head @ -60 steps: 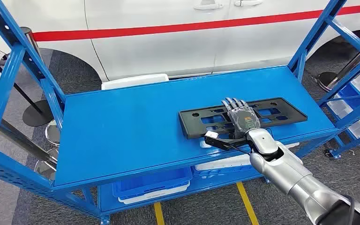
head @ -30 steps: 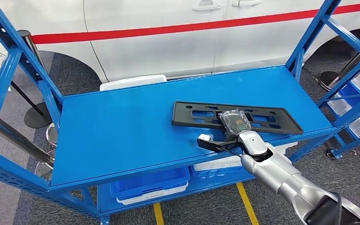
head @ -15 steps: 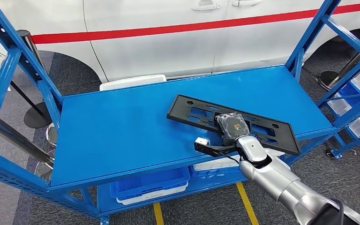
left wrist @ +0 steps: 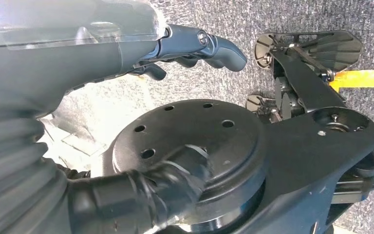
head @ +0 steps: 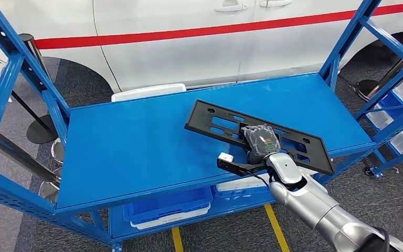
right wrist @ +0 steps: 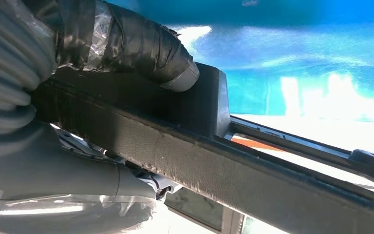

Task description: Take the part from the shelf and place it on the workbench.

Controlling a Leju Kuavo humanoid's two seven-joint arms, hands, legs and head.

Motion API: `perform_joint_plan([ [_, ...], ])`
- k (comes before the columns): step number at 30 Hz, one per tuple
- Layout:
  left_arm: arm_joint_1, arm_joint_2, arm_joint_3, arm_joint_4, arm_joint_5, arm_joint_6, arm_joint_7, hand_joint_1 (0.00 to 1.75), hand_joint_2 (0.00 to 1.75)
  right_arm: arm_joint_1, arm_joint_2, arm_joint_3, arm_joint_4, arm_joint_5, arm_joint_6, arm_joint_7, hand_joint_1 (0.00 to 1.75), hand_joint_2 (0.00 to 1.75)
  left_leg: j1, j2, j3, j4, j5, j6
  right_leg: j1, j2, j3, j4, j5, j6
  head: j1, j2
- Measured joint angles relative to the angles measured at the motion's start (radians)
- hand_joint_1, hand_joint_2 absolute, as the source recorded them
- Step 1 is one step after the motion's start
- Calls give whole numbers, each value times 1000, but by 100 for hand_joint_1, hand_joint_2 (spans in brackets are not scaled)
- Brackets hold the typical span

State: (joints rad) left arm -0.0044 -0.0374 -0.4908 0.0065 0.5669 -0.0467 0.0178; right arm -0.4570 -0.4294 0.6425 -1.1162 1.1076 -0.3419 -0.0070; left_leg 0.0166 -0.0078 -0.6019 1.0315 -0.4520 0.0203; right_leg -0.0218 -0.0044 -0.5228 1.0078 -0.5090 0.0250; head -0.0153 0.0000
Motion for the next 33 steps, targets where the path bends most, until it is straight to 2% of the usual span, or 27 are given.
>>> perform_joint_plan([
  [4, 1, -1, 2, 0, 13, 13, -27, 0, 175, 24, -7, -23, -53, -46, -25, -13, 175, 175, 0, 0, -1, 0, 0, 0, 0, 0, -1, 0, 0, 0, 0, 0],
  [8, 1, -1, 0, 0, 7, 26, -23, 0, 175, 56, -32, -77, -202, -81, -51, -49, 175, 175, -2, 0, -2, 1, 0, 0, -1, 0, -2, -1, 0, 0, 0, 0],
  [13, 2, -1, -10, 0, -2, 45, -13, 0, 175, 114, -66, -158, -398, 5, -146, -66, 175, 175, -8, -1, -3, 2, -2, 2, -4, -1, -2, -1, -1, 1, 0, 0],
  [17, 1, 0, -30, 0, -13, 53, -8, 0, 175, 179, -115, -191, -503, 145, -240, -56, 175, 175, -15, -1, -3, 4, -7, 11, -11, -2, 0, -2, -2, 12, 0, 0],
  [20, 0, 1, -42, 0, -20, 53, -5, 0, 175, 207, -149, -201, -543, 161, -261, -55, 175, 175, -12, 1, 3, -8, 2, 24, -15, 1, 1, -1, -6, 22, 0, 0],
  [21, -1, 1, -46, 0, -21, 53, -5, 0, 175, 213, -158, -204, -551, 159, -263, -55, 175, 175, -9, 2, 5, -16, 8, 30, -16, 2, -5, 17, -21, 24, 0, 0],
  [22, -2, 1, -50, 0, -22, 53, -4, 0, 175, 218, -166, -205, -557, 156, -265, -54, 175, 175, -6, 4, 7, -23, 13, 34, -16, 2, -19, 55, -49, 23, 0, 0],
  [24, -3, 0, -56, 0, -23, 52, -4, 0, 175, 227, -176, -208, -565, 147, -266, -53, 175, 175, -7, 6, 5, -24, 16, 39, -17, 3, -72, 180, -119, 25, 0, 0],
  [25, -3, 0, -59, 0, -23, 52, -3, 0, 175, 234, -179, -208, -568, 142, -265, -52, 175, 175, -8, 7, 2, -22, 16, 39, -17, 3, -97, 238, -140, 27, 0, 0],
  [26, -4, 0, -62, 0, -23, 52, -3, 0, 175, 241, -182, -208, -571, 138, -265, -50, 175, 175, -8, 9, 0, -19, 16, 39, -18, 3, -109, 268, -142, 29, 0, 0],
  [27, -4, 0, -64, 0, -23, 52, -3, 0, 175, 247, -186, -208, -573, 135, -264, -49, 175, 175, -8, 11, -2, -16, 16, 38, -19, 2, -104, 260, -124, 31, 1, 0],
  [28, -5, 0, -68, 0, -24, 51, -3, 0, 175, 251, -191, -208, -577, 133, -263, -48, 175, 175, -7, 14, -5, -11, 15, 37, -20, -2, -82, 214, -90, 32, 1, 0],
  [30, -5, 0, -74, 0, -24, 51, -3, 0, 175, 254, -199, -213, -585, 130, -261, -47, 175, 175, -8, 20, -10, 0, 13, 29, -19, -25, -22, 89, -33, 32, 1, 0],
  [31, -5, 1, -76, 0, -24, 51, -3, 0, 175, 255, -201, -216, -589, 129, -261, -47, 175, 175, -10, 24, -12, 3, 14, 22, -15, -35, -5, 49, -17, 28, 1, 0],
  [33, -4, 1, -79, 0, -25, 51, -3, 0, 175, 257, -204, -221, -594, 128, -259, -47, 175, 175, -13, 33, -15, 6, 21, 7, -7, -35, -5, 33, -10, 13, 0, 0],
])
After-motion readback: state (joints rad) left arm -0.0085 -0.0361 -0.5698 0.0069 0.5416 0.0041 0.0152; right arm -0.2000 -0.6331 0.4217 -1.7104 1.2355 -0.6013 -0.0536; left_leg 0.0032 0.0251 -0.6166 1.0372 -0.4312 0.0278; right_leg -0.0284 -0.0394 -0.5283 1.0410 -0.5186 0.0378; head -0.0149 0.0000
